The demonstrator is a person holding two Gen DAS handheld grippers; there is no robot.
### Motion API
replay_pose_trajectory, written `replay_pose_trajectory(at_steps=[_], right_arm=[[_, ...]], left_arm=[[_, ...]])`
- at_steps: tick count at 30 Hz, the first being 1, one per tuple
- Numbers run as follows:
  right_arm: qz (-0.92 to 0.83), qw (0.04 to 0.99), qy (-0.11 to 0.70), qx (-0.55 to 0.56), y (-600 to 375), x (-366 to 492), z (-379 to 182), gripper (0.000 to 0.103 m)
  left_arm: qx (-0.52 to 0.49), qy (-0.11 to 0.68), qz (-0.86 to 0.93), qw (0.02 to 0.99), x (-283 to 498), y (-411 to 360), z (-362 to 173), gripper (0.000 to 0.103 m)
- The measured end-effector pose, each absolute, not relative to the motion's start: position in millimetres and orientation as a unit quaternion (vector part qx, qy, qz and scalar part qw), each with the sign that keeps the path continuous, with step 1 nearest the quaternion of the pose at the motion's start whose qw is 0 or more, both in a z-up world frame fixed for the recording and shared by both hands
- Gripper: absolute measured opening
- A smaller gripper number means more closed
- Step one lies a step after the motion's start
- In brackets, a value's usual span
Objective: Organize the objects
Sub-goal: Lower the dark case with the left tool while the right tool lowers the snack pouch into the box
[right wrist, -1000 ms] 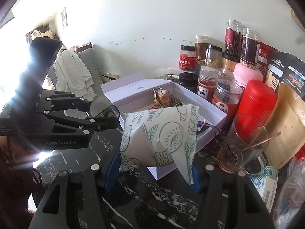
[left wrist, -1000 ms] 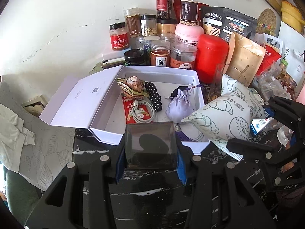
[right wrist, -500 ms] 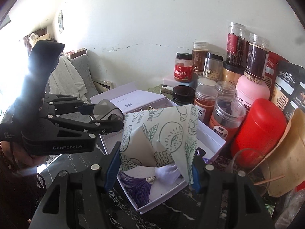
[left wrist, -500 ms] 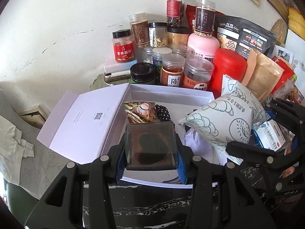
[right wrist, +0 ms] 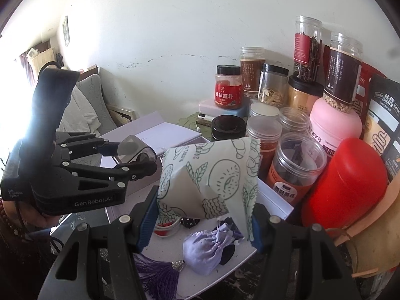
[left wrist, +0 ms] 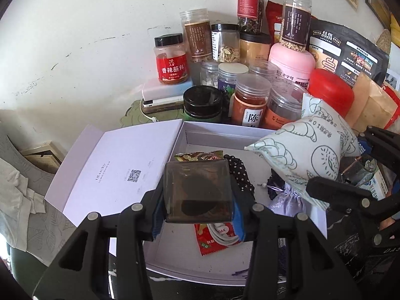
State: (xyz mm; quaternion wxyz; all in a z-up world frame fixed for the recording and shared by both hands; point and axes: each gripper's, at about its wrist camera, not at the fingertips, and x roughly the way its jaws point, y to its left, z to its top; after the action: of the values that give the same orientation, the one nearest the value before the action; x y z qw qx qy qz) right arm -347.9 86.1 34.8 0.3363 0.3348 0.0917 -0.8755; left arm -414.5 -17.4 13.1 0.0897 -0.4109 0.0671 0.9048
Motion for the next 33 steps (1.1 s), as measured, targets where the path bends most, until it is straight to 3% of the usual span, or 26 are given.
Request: replay_pose_trajectory(at_steps=[22,33], right_arm=[[-0.871,0.304,0.110,0.371,74,-388,-10,0.062],[-0.862,0.303,0.125,0.387,68,-396,-29,0.062]], left_arm=[[-0.424,0.119,0.893,0.088,-448,9,-27,0.042],[-0.465,0.106,0.874,0.099,-461,9,-60,0.041]])
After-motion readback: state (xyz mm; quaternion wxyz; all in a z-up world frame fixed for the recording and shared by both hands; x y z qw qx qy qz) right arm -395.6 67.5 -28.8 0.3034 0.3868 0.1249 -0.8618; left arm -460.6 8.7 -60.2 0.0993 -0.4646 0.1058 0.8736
